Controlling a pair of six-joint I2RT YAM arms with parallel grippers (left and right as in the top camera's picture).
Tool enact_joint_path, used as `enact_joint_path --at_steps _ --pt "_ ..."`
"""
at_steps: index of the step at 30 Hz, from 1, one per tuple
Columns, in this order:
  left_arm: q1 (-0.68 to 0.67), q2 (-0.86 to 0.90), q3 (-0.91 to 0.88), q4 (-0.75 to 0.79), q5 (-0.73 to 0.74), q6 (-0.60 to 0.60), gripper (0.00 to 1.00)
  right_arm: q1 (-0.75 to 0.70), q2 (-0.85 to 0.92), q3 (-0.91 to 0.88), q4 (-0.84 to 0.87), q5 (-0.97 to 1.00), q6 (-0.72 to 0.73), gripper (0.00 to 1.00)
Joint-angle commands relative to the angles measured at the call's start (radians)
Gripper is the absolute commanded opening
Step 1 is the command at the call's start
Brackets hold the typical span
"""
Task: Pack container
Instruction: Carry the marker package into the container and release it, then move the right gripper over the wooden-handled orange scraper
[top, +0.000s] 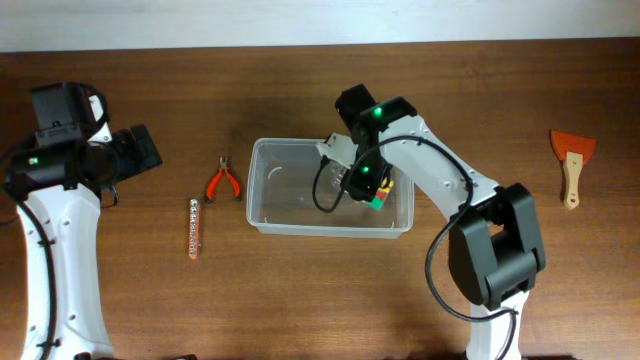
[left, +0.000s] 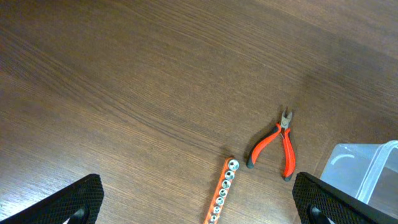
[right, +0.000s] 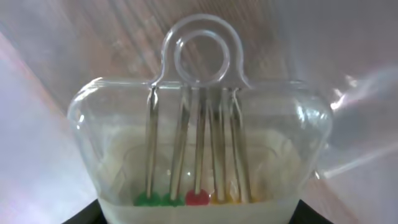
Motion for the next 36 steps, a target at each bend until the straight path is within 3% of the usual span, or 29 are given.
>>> enact_joint_path --at_steps 1,3,8,10,12,16,17,18,24,30,34,36 --pt "0.006 -0.02 -0.005 -0.001 0.008 -0.009 0.99 0.003 -0.012 -0.063 0.044 0.004 -0.004 0.11" --pt "0.006 -0.02 -0.005 -0.001 0.008 -0.009 0.99 0.003 -0.012 -0.095 0.072 0.004 -0.003 0.2" --pt "0.006 -0.02 -0.005 -0.002 0.008 -0.009 0.99 0.003 -0.012 -0.127 0.083 0.004 -0.003 0.27" --pt "0.006 -0.02 -0.005 -0.002 0.008 -0.009 0.99 0.003 -0.012 -0.127 0.084 0.004 -0.003 0.44" --pt "0.006 -0.02 -0.005 -0.002 0.008 -0.009 0.99 0.003 -0.012 -0.127 0.083 0.004 -0.003 0.48" --pt "0.006 -0.02 -0.005 -0.002 0.008 -0.009 0.99 0.003 -0.012 -0.121 0.063 0.005 -0.002 0.67" --pt "0.006 -0.02 -0.005 -0.002 0.008 -0.009 0.99 0.003 -0.012 -0.115 0.054 0.005 0.005 0.81" --pt "0.006 -0.02 -0.005 -0.002 0.008 -0.009 0.99 0.003 -0.012 -0.107 0.044 0.005 0.011 0.86" --pt "0.006 -0.02 -0.005 -0.002 0.008 -0.009 0.99 0.003 -0.014 0.048 -0.092 0.006 0.024 0.93" --pt "0.006 -0.02 -0.005 -0.002 0.008 -0.009 0.99 0.002 -0.02 0.378 -0.285 0.01 0.068 0.97" --pt "0.006 -0.02 -0.005 -0.002 0.008 -0.009 0.99 -0.032 -0.029 0.625 -0.372 0.105 0.194 0.99" --pt "0.006 -0.02 -0.005 -0.002 0.008 -0.009 0.99 -0.098 -0.032 0.762 -0.404 0.196 0.35 0.99"
